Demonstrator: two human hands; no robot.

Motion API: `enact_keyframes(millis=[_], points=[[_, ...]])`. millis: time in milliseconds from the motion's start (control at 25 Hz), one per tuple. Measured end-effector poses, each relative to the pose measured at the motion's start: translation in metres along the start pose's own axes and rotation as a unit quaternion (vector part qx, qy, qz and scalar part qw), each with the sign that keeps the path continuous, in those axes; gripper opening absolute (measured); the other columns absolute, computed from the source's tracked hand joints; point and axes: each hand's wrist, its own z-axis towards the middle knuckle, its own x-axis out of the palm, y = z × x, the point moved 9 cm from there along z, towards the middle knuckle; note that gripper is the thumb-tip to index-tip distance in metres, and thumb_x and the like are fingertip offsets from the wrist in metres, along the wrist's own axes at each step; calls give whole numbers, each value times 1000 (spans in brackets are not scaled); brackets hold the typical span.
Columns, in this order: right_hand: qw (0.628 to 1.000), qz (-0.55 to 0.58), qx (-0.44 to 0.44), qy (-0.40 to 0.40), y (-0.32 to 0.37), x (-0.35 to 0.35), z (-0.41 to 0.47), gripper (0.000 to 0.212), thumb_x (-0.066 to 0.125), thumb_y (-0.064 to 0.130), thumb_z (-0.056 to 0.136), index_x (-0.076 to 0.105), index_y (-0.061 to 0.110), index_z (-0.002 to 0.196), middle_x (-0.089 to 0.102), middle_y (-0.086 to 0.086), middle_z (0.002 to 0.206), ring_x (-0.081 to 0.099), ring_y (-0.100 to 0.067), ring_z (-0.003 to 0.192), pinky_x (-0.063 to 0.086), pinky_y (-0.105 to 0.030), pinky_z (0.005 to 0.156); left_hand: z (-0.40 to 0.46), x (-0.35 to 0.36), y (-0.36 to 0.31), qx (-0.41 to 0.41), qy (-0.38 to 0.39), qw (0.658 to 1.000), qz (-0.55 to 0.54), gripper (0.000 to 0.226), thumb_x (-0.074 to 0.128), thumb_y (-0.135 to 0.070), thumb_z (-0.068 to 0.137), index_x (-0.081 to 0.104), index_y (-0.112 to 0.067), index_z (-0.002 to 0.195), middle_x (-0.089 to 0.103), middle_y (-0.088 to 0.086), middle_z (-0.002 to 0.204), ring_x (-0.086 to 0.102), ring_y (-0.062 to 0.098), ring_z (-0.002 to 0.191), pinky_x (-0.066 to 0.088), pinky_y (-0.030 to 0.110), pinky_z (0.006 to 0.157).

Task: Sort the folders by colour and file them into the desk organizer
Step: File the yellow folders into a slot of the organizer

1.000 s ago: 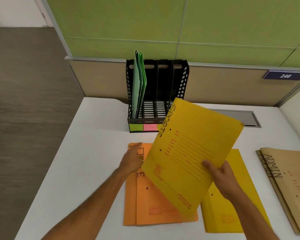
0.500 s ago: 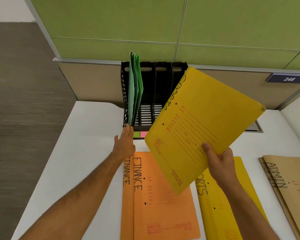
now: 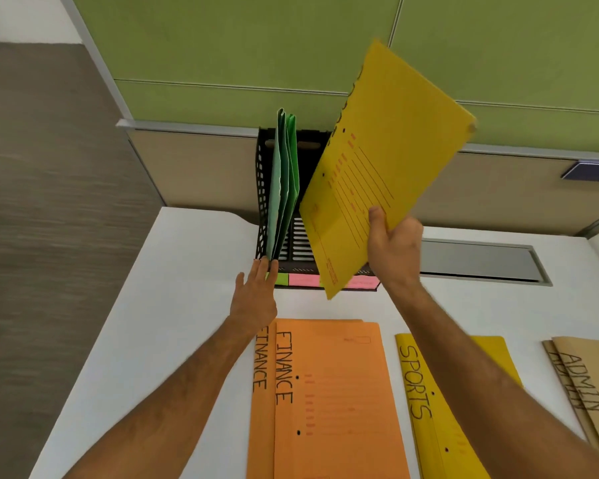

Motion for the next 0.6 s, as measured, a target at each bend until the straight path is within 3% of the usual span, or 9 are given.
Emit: enact_keyframes(millis=[80, 160, 280, 400, 520, 600], points=[[999, -29, -26, 8, 0, 23, 14, 23, 51, 25, 103, 64, 8, 96, 56, 10, 71, 60, -10, 64, 54, -34, 56, 0, 1, 1, 6, 0, 1000, -8, 96, 63, -24, 89, -1, -18, 160, 1, 10, 168, 3, 27, 156, 19, 52, 121], [997, -51, -53, 8, 0, 45, 27, 25, 49, 24, 103, 64, 3, 102, 53, 14, 69, 57, 1, 60, 41, -14, 49, 0, 0, 1, 7, -4, 1000, -14, 97, 65, -25, 88, 2, -18, 160, 3, 10, 168, 4, 28, 156, 22, 53, 120], [995, -76, -67, 22, 0, 82, 41, 26, 48, 23, 104, 62, 5, 115, 57, 9, 75, 51, 3, 53, 30, -8, 47, 1, -1, 1, 4, -8, 1000, -25, 96, 67, -26, 87, 5, -19, 160, 5, 9, 168, 5, 27, 156, 23, 52, 120], [994, -76, -68, 33, -1, 114, 50, 29, 47, 24, 105, 57, 8, 127, 57, 12, 79, 51, 7, 54, 38, -6, 42, 3, -2, 2, 5, -7, 999, -36, 94, 67, -25, 88, 6, -20, 160, 5, 7, 168, 6, 25, 156, 22, 51, 121], [994, -64, -78, 43, -2, 139, 48, 35, 46, 25, 104, 49, 12, 137, 55, 16, 83, 56, 4, 58, 50, -8, 51, 5, -4, 4, 8, -13, 999, -39, 93, 66, -26, 87, 9, -20, 160, 8, 7, 167, 10, 24, 155, 25, 50, 120], [994, -56, -79, 50, -10, 150, 42, 40, 46, 25, 103, 44, 14, 142, 56, 16, 88, 58, 4, 61, 49, -5, 56, 6, -6, 5, 8, -18, 999, -40, 92, 67, -26, 87, 10, -19, 160, 10, 7, 166, 12, 24, 154, 27, 50, 120]])
